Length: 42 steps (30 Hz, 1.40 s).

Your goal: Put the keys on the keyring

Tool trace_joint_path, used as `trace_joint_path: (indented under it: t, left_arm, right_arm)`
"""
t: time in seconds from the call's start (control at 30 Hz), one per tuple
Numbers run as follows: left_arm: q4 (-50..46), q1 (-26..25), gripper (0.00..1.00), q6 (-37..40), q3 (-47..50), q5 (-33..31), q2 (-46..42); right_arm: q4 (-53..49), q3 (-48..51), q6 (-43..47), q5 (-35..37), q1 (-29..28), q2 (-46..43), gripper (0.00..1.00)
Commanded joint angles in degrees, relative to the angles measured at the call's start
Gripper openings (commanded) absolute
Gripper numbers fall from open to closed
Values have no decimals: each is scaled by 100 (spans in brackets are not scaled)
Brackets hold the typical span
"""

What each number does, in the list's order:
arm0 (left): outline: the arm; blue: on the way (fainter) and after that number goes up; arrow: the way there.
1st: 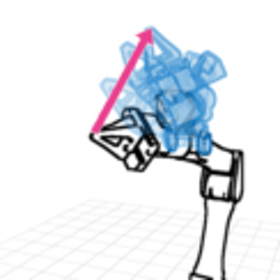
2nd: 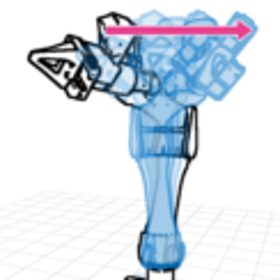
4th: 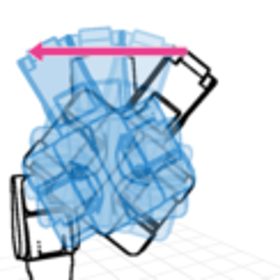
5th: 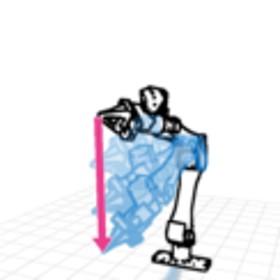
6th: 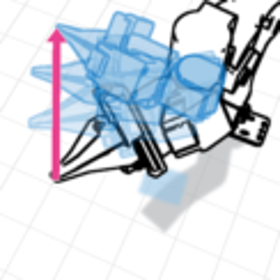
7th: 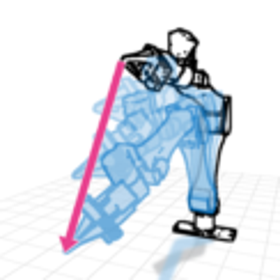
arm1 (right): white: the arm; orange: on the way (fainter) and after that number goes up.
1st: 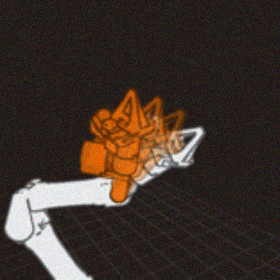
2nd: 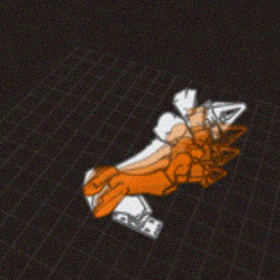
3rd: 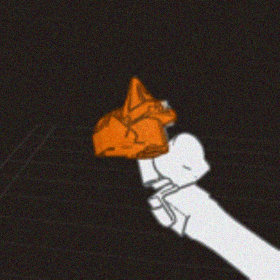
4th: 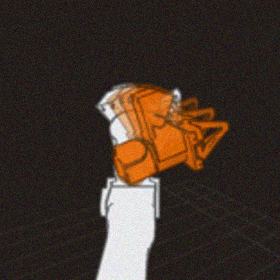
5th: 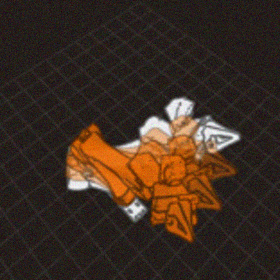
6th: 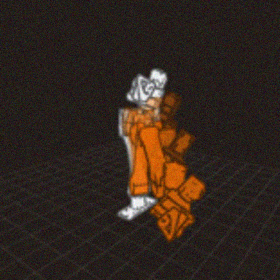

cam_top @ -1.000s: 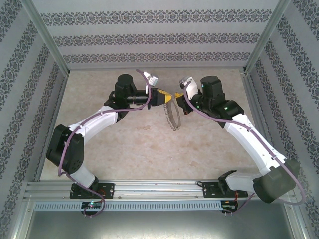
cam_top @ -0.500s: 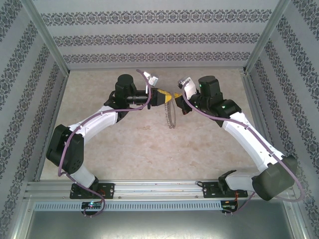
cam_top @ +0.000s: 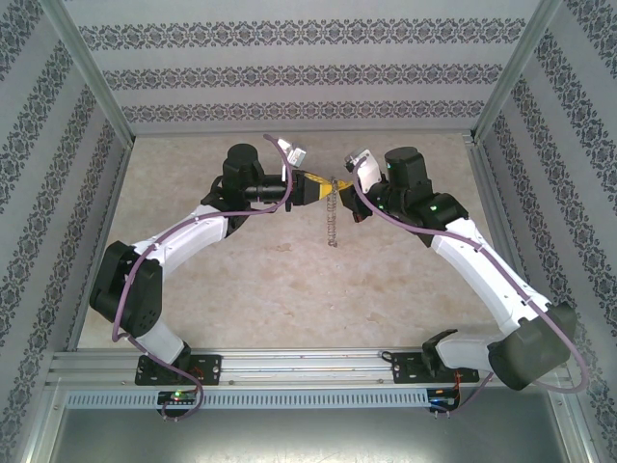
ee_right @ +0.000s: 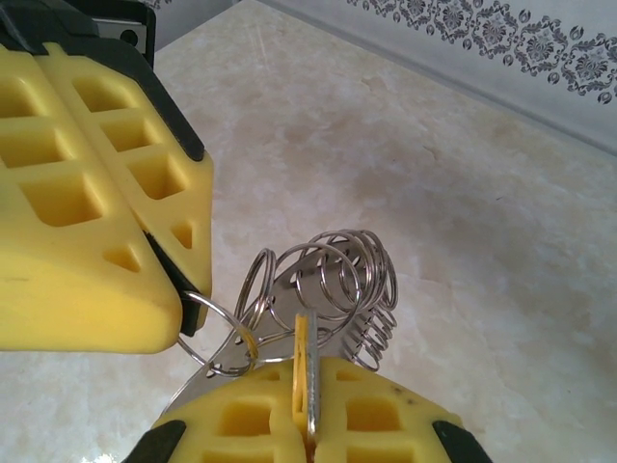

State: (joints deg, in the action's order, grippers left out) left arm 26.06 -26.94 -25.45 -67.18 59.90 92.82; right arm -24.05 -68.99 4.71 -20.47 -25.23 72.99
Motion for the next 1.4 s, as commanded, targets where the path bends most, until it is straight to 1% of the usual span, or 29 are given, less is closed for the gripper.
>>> trace_joint_path:
  t: [0.0, 0.27, 0.4, 0.6, 0.77, 0.87, 0.9, 0.93, 1.07, 1.13, 1.27, 1.37]
  left_arm:
    - [-41, -111, 0, 168, -59, 251, -88]
    - [-691, -110, 0, 646, -123, 155, -140]
    - [-1027, -111, 0, 879, -212, 118, -139]
    - [-1206, -127, 0, 1006, -246, 140, -123]
    - [-1279, -143, 0, 1060, -234, 154, -104]
    - [-1288, -146, 1, 1052, -219, 57, -121]
    - [-1288, -145, 9, 1051, -217, 3, -136]
    - [-1288, -151, 20, 1053, -198, -66, -146]
    - [-1163, -122, 43, 1007, -44, -475, -301]
    - [-1040, -86, 50, 928, 95, -680, -423]
    - [-762, 19, 60, 757, 395, -930, -679]
    - [-652, 116, 74, 695, 630, -1137, -920]
  right_arm:
    - [44, -293, 72, -5, 52, -92, 0]
    - [-340, -530, 360, 403, 24, -93, 0]
    - [-601, -763, 559, 743, -128, 19, 0]
    - [-762, -1012, 746, 1120, -298, 187, 0]
    - [-819, -1193, 800, 1165, -342, 293, 0]
    - [-838, -1242, 825, 1205, -342, 343, 0]
    - [-839, -1264, 825, 1203, -342, 354, 0]
    - [-839, -1279, 823, 1211, -342, 356, 0]
    - [-873, -1336, 829, 1235, -334, 399, 0]
    - [-890, -1360, 826, 1238, -316, 409, 0]
    - [-895, -1387, 811, 1216, -274, 450, 0]
    - [-908, -1431, 787, 1195, -239, 526, 0]
